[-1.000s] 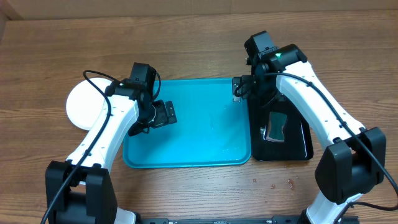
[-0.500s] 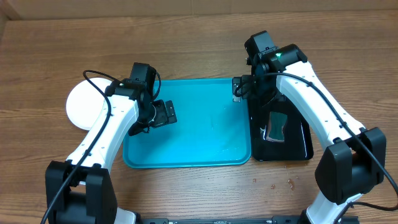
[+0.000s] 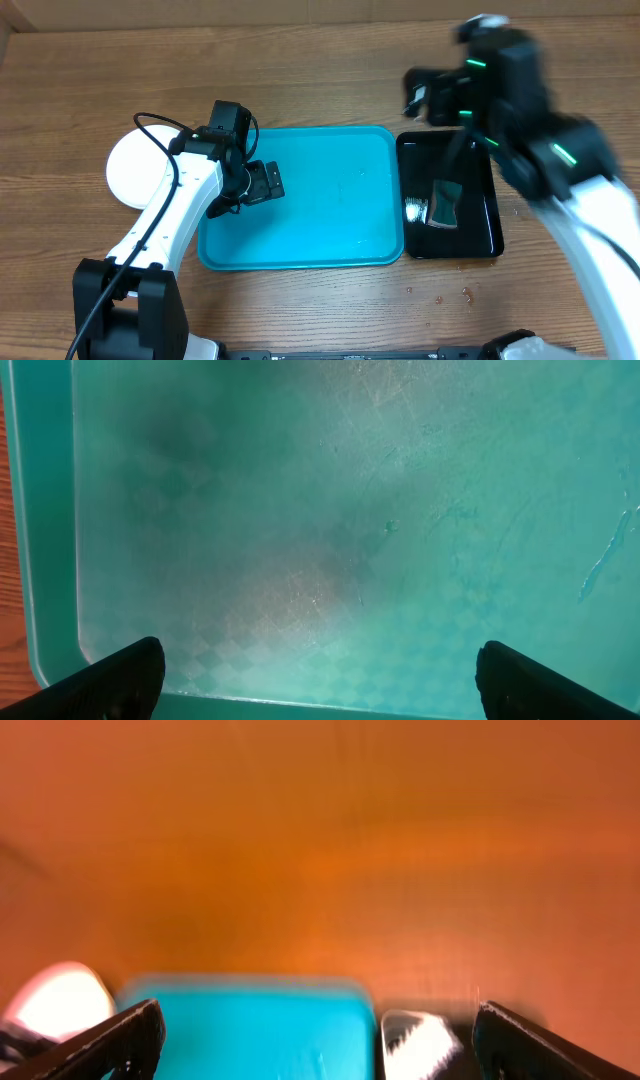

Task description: Clean dirty plates on tray and stack at the side

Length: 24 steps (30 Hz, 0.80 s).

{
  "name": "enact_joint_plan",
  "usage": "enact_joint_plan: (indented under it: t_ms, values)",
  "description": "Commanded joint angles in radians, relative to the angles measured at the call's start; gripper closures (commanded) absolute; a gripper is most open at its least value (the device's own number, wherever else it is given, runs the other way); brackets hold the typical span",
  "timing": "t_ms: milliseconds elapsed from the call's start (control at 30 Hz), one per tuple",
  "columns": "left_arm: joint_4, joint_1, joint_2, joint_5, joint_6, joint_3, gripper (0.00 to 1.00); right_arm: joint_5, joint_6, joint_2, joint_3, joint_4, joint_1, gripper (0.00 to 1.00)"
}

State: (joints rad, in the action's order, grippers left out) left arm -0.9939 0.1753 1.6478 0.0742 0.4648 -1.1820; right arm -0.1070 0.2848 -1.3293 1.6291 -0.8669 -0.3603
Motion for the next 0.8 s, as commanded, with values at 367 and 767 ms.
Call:
enact_joint_plan:
  t_ms: [367,767]
  values:
    - [0.004,-0.005,0.003,-0.003,-0.008,0.001,0.00,-0.001,-0.129,0.772,-0.405,0.504,0.129,0.00]
    - [0.004,-0.005,0.003,-0.004,-0.008,0.002,0.00,0.057,-0.129,1.222,-1.077,0.937,0.283,0.00]
